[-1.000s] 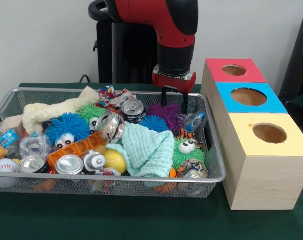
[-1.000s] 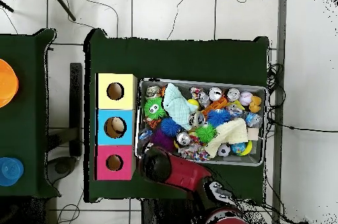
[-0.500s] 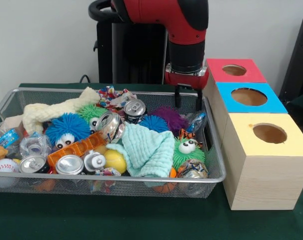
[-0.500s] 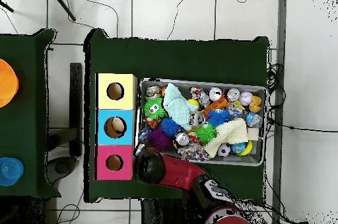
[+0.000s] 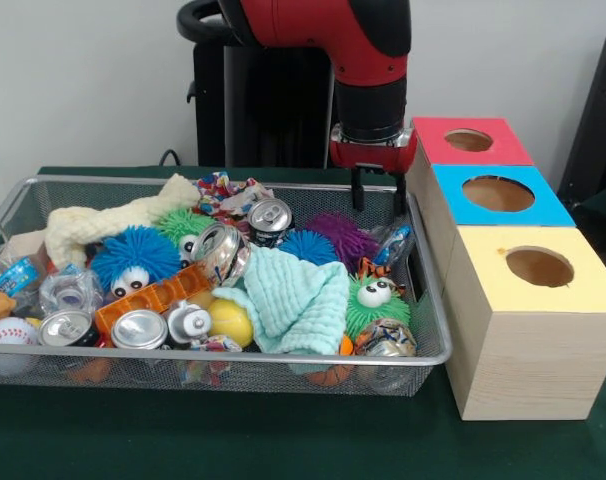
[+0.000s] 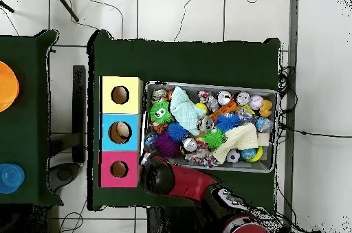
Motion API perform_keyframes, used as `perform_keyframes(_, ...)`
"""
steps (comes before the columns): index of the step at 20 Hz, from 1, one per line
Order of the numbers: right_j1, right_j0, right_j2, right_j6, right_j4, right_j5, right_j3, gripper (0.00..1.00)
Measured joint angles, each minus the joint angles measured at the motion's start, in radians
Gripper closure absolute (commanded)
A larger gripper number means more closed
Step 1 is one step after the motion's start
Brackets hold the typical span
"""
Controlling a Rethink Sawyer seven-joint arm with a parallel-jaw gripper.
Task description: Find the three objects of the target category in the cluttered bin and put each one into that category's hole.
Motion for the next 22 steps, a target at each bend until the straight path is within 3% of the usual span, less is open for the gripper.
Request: perform_keyframes(22,0.002,0.006,0.000,0.000,-0.002,-0.060,0.002,0.00)
